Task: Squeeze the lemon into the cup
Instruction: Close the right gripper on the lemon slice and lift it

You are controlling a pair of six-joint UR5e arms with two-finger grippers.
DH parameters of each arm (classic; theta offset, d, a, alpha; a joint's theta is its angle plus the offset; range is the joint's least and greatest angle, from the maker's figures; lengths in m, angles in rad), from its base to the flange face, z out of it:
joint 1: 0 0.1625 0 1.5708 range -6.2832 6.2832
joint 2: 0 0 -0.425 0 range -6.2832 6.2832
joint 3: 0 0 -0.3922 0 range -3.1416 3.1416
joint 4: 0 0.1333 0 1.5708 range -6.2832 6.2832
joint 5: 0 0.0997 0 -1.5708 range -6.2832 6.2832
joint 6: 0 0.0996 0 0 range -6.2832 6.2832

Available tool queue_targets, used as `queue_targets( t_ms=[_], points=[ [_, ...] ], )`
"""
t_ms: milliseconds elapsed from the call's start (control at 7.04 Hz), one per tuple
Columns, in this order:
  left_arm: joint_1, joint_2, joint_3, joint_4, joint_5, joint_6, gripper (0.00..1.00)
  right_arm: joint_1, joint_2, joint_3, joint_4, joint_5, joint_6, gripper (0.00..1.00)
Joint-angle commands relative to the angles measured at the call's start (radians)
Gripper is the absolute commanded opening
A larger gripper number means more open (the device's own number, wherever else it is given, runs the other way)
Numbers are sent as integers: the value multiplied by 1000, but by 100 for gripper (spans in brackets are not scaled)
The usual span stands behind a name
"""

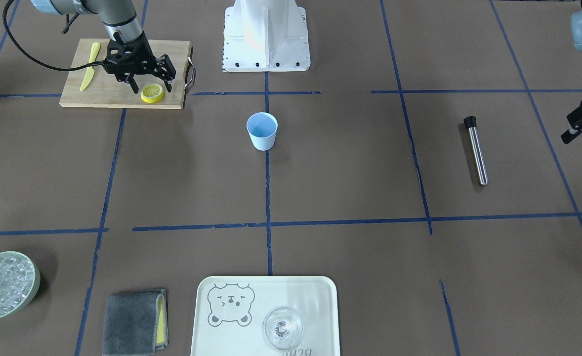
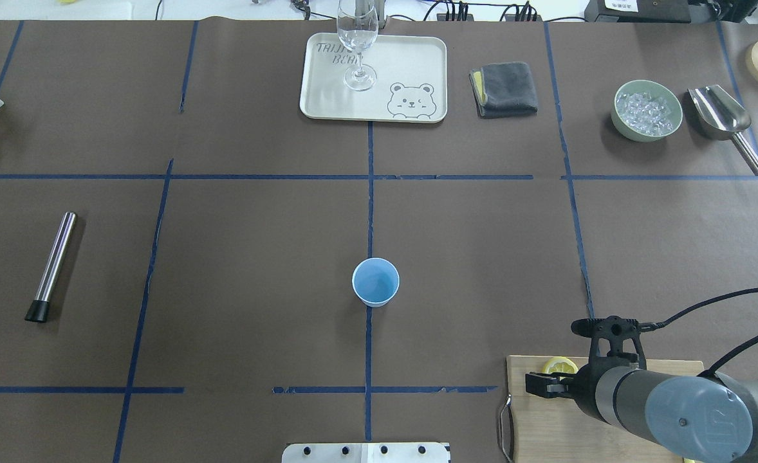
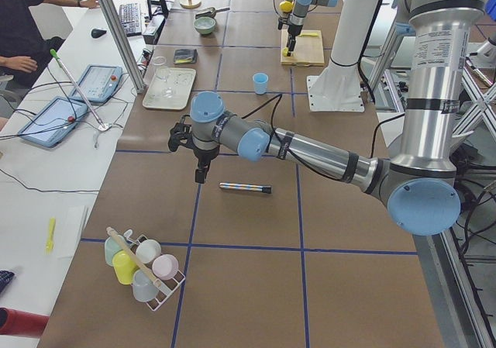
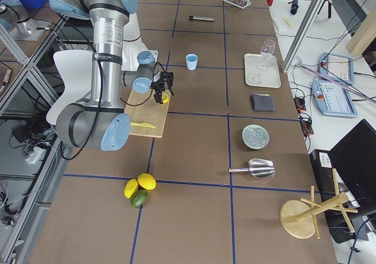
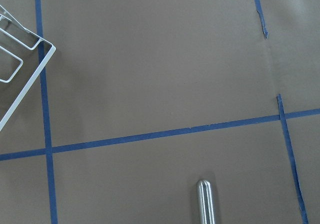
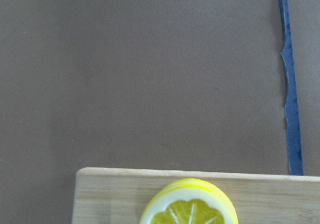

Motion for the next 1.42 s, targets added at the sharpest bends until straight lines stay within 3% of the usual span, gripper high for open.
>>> queue_targets(
  t_ms=[0,142,568,995,1279],
  points=[
    [0,0,0,0,0,0,100,3,2,-4,-2,0,0,99],
    [0,0,0,0,0,2,100,3,2,-6,-2,0,0,97],
    [1,0,0,0,0,2,100,9,2,-1,-2,1,0,69],
    [1,0,-4,0,0,-1,100,12,2,0,-2,3,-2,55],
    [1,0,-4,0,0,-1,100,18,2,3,-2,6,-2,53]
  ],
)
